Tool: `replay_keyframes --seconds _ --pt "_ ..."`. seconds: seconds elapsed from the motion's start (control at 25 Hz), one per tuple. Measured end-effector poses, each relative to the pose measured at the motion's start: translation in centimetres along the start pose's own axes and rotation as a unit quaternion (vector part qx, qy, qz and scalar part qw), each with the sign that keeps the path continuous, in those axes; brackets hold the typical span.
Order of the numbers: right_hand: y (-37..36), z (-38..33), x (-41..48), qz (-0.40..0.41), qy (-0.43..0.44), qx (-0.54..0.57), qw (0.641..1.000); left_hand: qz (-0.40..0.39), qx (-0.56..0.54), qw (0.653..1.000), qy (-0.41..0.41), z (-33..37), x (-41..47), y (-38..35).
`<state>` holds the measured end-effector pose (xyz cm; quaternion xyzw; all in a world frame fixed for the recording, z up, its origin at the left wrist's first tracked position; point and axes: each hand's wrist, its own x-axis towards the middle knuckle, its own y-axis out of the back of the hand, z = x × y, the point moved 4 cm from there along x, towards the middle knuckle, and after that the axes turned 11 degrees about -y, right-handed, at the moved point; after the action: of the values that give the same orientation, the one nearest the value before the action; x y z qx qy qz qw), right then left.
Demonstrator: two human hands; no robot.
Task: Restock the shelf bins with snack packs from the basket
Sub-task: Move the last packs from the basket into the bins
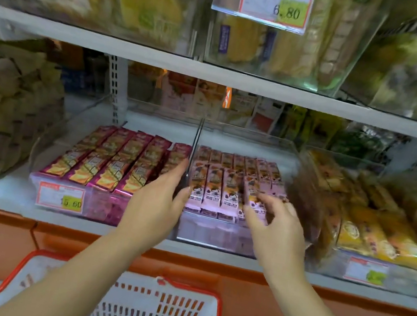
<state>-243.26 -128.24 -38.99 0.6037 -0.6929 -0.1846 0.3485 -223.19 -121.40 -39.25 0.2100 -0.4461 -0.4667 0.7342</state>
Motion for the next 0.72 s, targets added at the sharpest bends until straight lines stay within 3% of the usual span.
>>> replay_keyframes --seconds 0.24,0.4,0.44,0.52,0.6,0.64,0.72 --pt "-1.5 0.4 -0.6 -0.022 0.042 -0.049 0.998 0.018 0.002 1.0 -0.021 -0.2 0.2 0.1" --pt "0.7 -0.5 -4.9 0.07 0.119 0.122 0.983 0.098 -0.055 0.991 -0.075 -0.5 -4.2 2.0" --pt "0.3 -0.4 -6.6 0.061 0.134 0.15 0.978 0.109 -0.045 0.989 -0.085 -1.3 -6.5 2.0" --pt "-2.7 0.8 -10.2 -0.036 0.113 0.156 0.981 0.07 -0.028 0.996 -0.052 -4.9 -12.3 0.4" --pt "-8.3 3.5 -13.9 -0.21 0.024 0.095 0.973 -0.075 -0.029 0.995 0.06 -10.0 -18.5 -2.8" --pt "-11.2 5.3 -15.8 -0.305 -0.038 0.054 0.95 -0.176 -0.038 0.976 0.125 -12.3 -21.4 -4.5" --pt "-16.6 9.4 -20.1 -0.462 -0.157 -0.024 0.872 -0.344 -0.072 0.911 0.217 -15.9 -26.9 -7.3"
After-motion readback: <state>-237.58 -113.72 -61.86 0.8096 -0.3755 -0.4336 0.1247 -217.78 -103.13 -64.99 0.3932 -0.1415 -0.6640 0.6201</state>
